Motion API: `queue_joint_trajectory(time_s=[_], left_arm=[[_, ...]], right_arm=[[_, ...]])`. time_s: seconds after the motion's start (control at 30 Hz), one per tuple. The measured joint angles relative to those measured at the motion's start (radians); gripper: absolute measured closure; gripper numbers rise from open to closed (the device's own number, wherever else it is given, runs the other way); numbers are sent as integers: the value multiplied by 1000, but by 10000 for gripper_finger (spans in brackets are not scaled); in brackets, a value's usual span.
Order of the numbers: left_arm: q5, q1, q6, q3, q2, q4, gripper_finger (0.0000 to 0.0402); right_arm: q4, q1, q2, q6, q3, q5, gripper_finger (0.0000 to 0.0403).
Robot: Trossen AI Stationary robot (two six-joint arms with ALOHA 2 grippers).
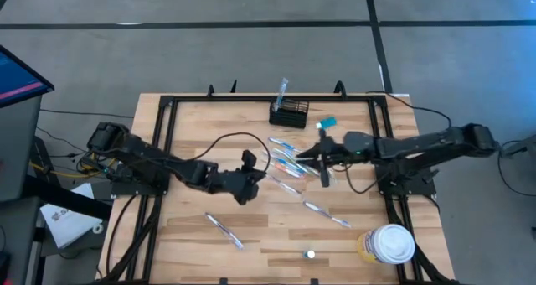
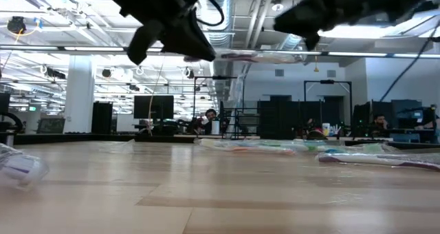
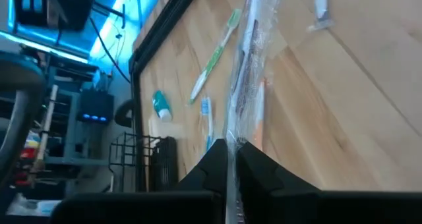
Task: Pick & Place toothbrushing station
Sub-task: Put the top violet toothbrush into the mesh organizer
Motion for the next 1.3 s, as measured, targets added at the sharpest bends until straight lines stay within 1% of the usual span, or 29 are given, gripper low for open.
queue_joint_trajectory(time_s=[0.1,0.17,0.23,0.3,0.47,0.57,0.7,0.83,1.0,1.13,1.3], left_arm=[[-40,-48,1,0,0,0,394],[-92,-80,1,0,0,0,394],[-151,-110,6,0,0,-1,393],[-183,-139,33,0,0,-20,393],[-263,-197,53,0,0,-67,393],[-309,-222,53,0,0,-79,393],[-326,-237,52,0,0,-110,393],[-354,-243,52,0,0,-129,393],[-355,-243,50,0,0,-134,393],[-355,-243,49,0,0,-142,392],[-355,-243,49,0,0,-149,392]], right_arm=[[-2,0,109,15,77,-92,332],[-4,0,179,16,128,-141,332],[-10,0,240,17,174,-171,332],[-38,0,294,17,220,-192,332],[-169,0,385,23,340,-210,332],[-189,-1,438,25,392,-281,332],[-188,0,495,52,450,-387,332],[-223,0,545,53,499,-452,332],[-270,2,599,47,551,-470,332],[-300,2,604,12,575,-485,331],[-307,1,597,5,574,-483,311]])
